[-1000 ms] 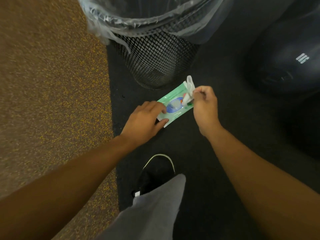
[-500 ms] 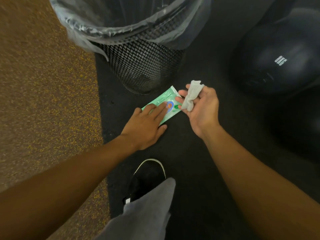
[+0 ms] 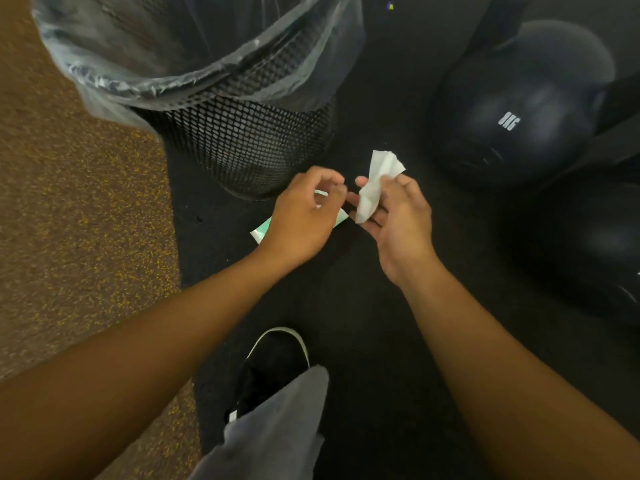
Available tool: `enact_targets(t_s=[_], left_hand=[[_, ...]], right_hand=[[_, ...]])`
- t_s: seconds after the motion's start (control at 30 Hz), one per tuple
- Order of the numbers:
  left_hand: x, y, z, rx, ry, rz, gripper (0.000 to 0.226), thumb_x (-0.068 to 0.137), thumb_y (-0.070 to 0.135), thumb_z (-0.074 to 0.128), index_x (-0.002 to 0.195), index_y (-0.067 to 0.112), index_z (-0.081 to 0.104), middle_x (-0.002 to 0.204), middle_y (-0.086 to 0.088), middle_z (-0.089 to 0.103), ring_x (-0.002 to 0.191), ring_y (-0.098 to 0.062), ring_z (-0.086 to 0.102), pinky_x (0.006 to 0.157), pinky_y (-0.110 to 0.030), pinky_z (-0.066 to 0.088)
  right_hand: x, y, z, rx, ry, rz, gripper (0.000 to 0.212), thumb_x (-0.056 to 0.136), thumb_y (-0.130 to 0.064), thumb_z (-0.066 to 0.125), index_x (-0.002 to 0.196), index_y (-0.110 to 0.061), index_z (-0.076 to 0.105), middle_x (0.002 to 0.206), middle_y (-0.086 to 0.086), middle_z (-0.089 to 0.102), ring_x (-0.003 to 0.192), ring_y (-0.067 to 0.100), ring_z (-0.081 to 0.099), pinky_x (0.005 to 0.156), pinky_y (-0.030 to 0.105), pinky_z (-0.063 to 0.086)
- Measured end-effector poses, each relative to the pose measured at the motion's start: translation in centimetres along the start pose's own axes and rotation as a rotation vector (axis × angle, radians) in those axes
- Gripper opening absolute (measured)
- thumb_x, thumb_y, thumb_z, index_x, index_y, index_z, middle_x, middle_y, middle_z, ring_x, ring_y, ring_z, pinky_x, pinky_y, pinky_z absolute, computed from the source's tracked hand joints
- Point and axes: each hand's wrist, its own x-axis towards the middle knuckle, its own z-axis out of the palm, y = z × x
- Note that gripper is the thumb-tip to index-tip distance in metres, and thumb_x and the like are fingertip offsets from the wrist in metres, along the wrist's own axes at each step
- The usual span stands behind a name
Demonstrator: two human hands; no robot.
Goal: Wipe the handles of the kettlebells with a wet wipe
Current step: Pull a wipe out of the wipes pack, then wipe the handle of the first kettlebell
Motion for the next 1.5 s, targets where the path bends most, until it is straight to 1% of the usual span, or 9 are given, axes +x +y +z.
enact_targets(t_s=[0.1, 0.27, 0.4, 0.5, 0.73, 0.97, 1.23, 1.37, 1.5], left_hand=[[1.1, 3.2, 0.4, -0.304, -0.253, -0.166, 0.022, 0.107, 0.035, 0.052, 0.125, 0.028, 0.063, 0.113, 0.009, 0.073, 0.104, -0.01, 0.072, 0.097, -0.041, 0.059], [2.3, 7.2, 0.7, -0.46, -0.412, -0.119, 0.032, 0.107, 0.029, 0.055, 0.135, 0.018, 0.062, 0.127, -0.008, 0.072, 0.121, -0.024, 0.068, 0.106, -0.052, 0.053], [2.3, 12.1, 0.6, -0.508, -0.43, -0.044, 0.019, 0.103, 0.019, 0.062, 0.115, 0.004, 0.062, 0.122, -0.025, 0.067, 0.114, -0.032, 0.068, 0.106, -0.058, 0.051], [2.1, 16.7, -0.5, -0.476, -0.502, 0.029, 0.01, 0.099, 0.021, 0.065, 0.104, 0.013, 0.063, 0.108, -0.014, 0.068, 0.102, -0.028, 0.063, 0.092, -0.05, 0.05], [-1.1, 32.1, -3.6, -0.334, -0.711, 0.175, 0.03, 0.095, 0.01, 0.07, 0.124, 0.007, 0.065, 0.112, -0.01, 0.077, 0.106, -0.026, 0.075, 0.091, -0.045, 0.062], [-8.3, 42.5, -3.0, -0.286, -0.771, 0.364, 0.024, 0.089, 0.004, 0.077, 0.111, 0.008, 0.069, 0.095, -0.009, 0.077, 0.088, -0.024, 0.074, 0.079, -0.036, 0.06], [-18.6, 45.8, 0.3, -0.315, -0.733, 0.387, 0.012, 0.092, 0.018, 0.078, 0.102, 0.015, 0.074, 0.1, -0.012, 0.076, 0.088, -0.024, 0.075, 0.078, -0.039, 0.06], [-22.3, 47.0, 1.7, -0.238, -0.725, 0.473, 0.009, 0.09, 0.017, 0.079, 0.098, 0.018, 0.075, 0.092, -0.008, 0.076, 0.08, -0.017, 0.072, 0.074, -0.032, 0.059], [-25.4, 48.6, 2.4, -0.176, -0.747, 0.537, 0.006, 0.091, 0.021, 0.079, 0.096, 0.022, 0.076, 0.093, -0.003, 0.078, 0.087, -0.019, 0.075, 0.082, -0.035, 0.061]], right_hand=[[-0.3, -1.0, -0.8, 0.016, 0.018, -0.024, 0.015, 0.108, -0.023, 0.053, 0.111, -0.02, 0.067, 0.117, 0.011, 0.076, 0.112, 0.029, 0.073, 0.096, 0.043, 0.06], [-1.4, -5.3, -2.4, -0.002, -0.044, -0.12, 0.015, 0.106, -0.021, 0.057, 0.103, -0.022, 0.072, 0.11, 0.004, 0.077, 0.101, 0.017, 0.071, 0.086, 0.033, 0.058], [-3.8, -10.2, -3.9, 0.039, -0.058, -0.191, 0.015, 0.105, -0.017, 0.057, 0.103, -0.022, 0.072, 0.105, -0.001, 0.079, 0.104, 0.018, 0.074, 0.093, 0.038, 0.059], [-6.5, -14.1, -5.3, 0.057, -0.078, -0.216, 0.013, 0.106, -0.016, 0.055, 0.109, -0.015, 0.068, 0.117, 0.01, 0.077, 0.112, 0.029, 0.073, 0.096, 0.044, 0.06], [-15.9, -25.8, -7.6, 0.106, 0.035, -0.321, 0.02, 0.108, -0.019, 0.053, 0.121, -0.007, 0.063, 0.113, 0.007, 0.079, 0.103, 0.022, 0.076, 0.085, 0.037, 0.063], [-24.9, -32.1, -11.1, 0.136, -0.077, -0.462, 0.035, 0.105, -0.015, 0.055, 0.138, -0.003, 0.061, 0.135, 0.019, 0.069, 0.126, 0.036, 0.066, 0.102, 0.047, 0.057], [-36.1, -32.6, -15.0, 0.279, 0.235, -0.526, 0.026, 0.1, -0.006, 0.064, 0.124, 0.003, 0.067, 0.117, 0.022, 0.075, 0.107, 0.032, 0.075, 0.084, 0.036, 0.062], [-40.1, -31.7, -16.7, 0.347, 0.263, -0.541, 0.026, 0.102, -0.006, 0.061, 0.125, 0.004, 0.065, 0.123, 0.025, 0.073, 0.117, 0.037, 0.071, 0.103, 0.048, 0.056], [-43.6, -30.8, -18.0, 0.387, 0.246, -0.577, 0.026, 0.104, -0.005, 0.056, 0.127, 0.004, 0.064, 0.124, 0.023, 0.073, 0.119, 0.032, 0.071, 0.104, 0.04, 0.057]])
